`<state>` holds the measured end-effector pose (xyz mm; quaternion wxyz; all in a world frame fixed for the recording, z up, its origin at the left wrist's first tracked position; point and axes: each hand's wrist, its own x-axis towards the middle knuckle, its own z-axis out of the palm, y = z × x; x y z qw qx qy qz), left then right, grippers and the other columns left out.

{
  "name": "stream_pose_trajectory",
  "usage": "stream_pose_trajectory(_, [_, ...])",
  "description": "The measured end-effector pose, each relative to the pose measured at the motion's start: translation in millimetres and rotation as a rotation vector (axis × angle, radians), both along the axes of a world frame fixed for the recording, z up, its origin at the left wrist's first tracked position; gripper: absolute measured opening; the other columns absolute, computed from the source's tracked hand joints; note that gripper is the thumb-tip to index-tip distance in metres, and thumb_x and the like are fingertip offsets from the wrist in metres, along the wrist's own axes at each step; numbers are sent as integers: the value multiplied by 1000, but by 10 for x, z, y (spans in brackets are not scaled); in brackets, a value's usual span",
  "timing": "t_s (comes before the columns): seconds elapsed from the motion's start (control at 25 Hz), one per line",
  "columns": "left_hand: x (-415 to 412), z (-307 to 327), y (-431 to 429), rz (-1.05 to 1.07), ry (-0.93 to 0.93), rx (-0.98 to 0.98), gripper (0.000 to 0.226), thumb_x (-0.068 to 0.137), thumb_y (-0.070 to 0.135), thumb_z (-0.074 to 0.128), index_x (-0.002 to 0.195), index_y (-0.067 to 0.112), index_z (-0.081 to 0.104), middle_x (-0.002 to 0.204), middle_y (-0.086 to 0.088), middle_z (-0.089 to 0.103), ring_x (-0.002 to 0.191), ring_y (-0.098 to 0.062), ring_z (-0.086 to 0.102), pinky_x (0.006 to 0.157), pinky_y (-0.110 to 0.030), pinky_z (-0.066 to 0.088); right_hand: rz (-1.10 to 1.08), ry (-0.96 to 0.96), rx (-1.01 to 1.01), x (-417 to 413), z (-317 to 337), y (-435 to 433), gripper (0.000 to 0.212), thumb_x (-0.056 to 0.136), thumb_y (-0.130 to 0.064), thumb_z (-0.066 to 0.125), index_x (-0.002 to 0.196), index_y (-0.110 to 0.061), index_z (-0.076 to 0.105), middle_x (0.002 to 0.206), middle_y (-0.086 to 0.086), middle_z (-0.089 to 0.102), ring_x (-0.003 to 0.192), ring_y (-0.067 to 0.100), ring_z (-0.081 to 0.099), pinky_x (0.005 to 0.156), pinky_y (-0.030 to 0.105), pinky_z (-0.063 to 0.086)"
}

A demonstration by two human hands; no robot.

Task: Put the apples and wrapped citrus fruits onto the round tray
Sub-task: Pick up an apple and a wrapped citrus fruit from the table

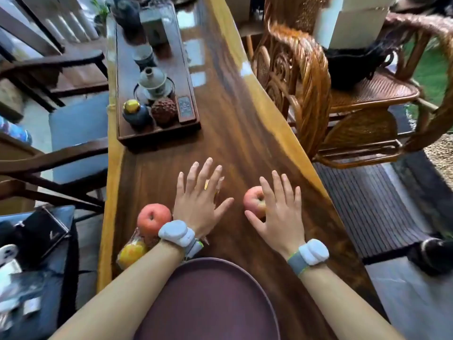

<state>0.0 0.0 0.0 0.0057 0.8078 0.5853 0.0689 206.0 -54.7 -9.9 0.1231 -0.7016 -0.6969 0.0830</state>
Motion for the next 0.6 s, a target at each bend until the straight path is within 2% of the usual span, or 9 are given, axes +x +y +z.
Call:
stream_pose_trajectory(0.16, [-15, -282, 159, 30, 107, -92, 83, 86, 69, 50, 154, 26, 27, 165, -2, 20, 150, -35, 14, 117, -61, 19, -17, 2, -117, -1, -231, 123, 88, 81, -57, 63, 152, -22, 26, 163, 15, 24, 151, 36, 17, 116, 64, 22])
stream_pose_trajectory(0.32, [-40, -581, 249, 66, 227, -232, 86, 87, 65, 52, 156, 29, 16, 166, -3, 13, 148, -40, 13, 116, -61, 19, -16, 10, -232, -6, -494, 159, 93, 76, -55, 70, 152, -24, 24, 163, 16, 24, 147, 39, 25, 111, 62, 32])
stream_pose_trajectory(0.44, [-29, -670, 304, 136, 292, -367, 86, 86, 62, 54, 154, 34, 9, 166, -2, 12, 132, -41, 41, 109, -58, 29, -19, 57, -270, -2, -600, 190, 92, 74, -48, 75, 150, -23, 29, 161, 16, 25, 139, 41, 35, 100, 56, 46])
stream_pose_trajectory(0.52, [26, -691, 318, 168, 285, -391, 81, 86, 57, 59, 151, 36, 16, 163, -2, 16, 111, -40, 56, 97, -50, 38, -28, 102, -272, -2, -631, 218, 89, 75, -42, 76, 149, -24, 30, 160, 15, 25, 135, 41, 37, 92, 53, 51])
stream_pose_trajectory(0.6, [69, -674, 330, 174, 251, -371, 68, 85, 46, 63, 143, 34, 29, 159, -2, 23, 97, -39, 59, 84, -43, 42, -47, 149, -270, -9, -646, 236, 87, 75, -39, 77, 147, -26, 31, 159, 13, 25, 134, 41, 36, 88, 52, 52])
